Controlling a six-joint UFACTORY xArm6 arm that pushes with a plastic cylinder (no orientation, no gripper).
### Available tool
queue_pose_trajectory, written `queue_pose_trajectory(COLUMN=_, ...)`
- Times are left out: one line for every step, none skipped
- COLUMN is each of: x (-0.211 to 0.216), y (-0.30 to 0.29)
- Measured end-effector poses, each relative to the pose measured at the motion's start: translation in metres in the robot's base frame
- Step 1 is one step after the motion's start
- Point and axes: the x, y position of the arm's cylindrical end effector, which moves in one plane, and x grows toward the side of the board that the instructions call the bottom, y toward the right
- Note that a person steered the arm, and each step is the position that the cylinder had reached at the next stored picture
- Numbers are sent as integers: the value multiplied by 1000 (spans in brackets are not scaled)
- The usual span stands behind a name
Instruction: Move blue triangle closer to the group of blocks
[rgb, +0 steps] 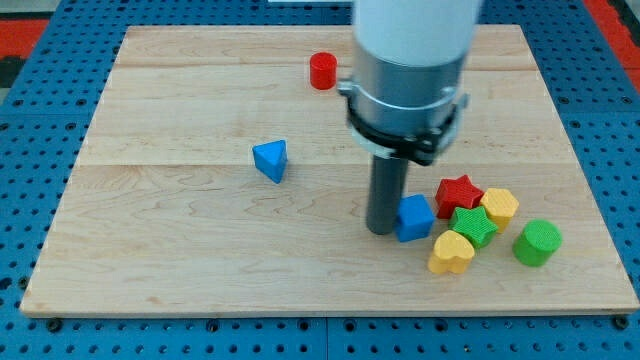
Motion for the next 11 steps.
queue_pose_trajectory(x=2, y=8)
queue_pose_trajectory(x=-5, y=-77)
queue_pose_trajectory(x=-45, y=-176)
queue_pose_trajectory(x=-92, y=-213)
queue_pose_trajectory(x=-103, y=-181)
queue_pose_trajectory(x=-80, y=-125)
queue_pose_trajectory(x=-58, y=-66)
queue_pose_trajectory(x=-50, y=-26)
queue_pose_trajectory(x=-52, y=-51)
queue_pose_trajectory(x=-69, y=-43)
queue_pose_trajectory(x=-90, y=-34)
